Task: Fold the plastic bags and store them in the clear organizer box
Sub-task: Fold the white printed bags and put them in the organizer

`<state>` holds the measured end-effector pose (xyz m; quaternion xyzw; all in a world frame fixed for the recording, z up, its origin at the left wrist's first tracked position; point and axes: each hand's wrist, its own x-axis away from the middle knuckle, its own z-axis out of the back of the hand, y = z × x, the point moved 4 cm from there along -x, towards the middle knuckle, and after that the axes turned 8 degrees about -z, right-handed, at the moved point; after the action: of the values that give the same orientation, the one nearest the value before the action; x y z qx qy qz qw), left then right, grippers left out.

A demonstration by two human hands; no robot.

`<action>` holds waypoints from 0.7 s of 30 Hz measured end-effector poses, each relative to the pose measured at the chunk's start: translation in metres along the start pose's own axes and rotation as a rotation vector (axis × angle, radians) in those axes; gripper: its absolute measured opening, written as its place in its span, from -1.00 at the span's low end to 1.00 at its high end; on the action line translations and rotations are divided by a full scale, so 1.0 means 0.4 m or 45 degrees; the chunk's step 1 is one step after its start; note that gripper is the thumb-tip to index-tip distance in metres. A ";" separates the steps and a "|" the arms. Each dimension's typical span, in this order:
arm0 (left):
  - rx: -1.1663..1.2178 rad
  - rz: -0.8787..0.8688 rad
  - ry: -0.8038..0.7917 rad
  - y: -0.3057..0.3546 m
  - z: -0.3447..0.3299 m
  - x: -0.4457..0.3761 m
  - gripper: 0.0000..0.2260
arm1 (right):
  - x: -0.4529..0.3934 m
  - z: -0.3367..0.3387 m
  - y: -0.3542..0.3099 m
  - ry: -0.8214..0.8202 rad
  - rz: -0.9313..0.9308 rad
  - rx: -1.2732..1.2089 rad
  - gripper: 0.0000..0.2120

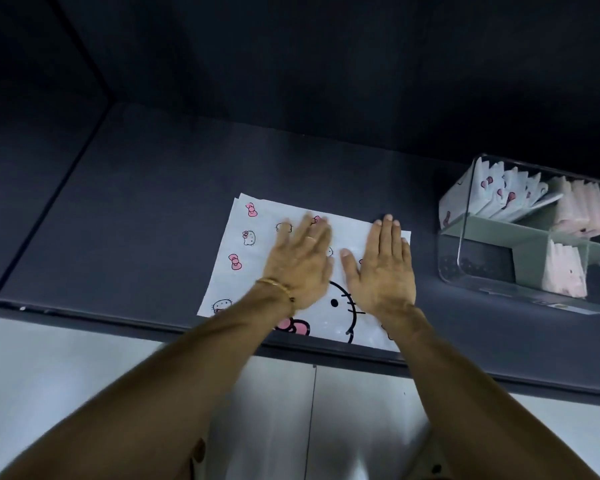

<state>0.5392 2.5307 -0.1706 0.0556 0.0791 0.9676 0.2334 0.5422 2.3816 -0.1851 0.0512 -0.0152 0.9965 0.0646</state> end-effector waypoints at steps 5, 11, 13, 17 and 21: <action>-0.047 0.017 0.044 0.043 -0.034 -0.011 -0.44 | -0.007 -0.005 0.014 0.002 0.043 -0.003 -0.26; -0.106 0.103 0.010 -0.058 -0.031 0.116 -0.23 | -0.006 0.001 0.013 0.014 0.047 -0.030 -0.24; -0.120 0.110 0.008 -0.087 -0.027 0.159 -0.16 | -0.006 0.002 0.014 0.020 0.044 -0.037 -0.22; -0.118 0.136 0.013 -0.119 -0.020 0.207 -0.05 | -0.001 0.000 0.010 0.050 0.062 -0.033 -0.23; -0.130 0.148 0.001 -0.117 -0.014 0.209 -0.01 | 0.015 0.031 -0.012 0.056 -0.018 -0.040 -0.30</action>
<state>0.4851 2.6096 -0.1785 0.0475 0.0263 0.9823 0.1793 0.5380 2.3868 -0.1720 0.0282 -0.0291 0.9965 0.0729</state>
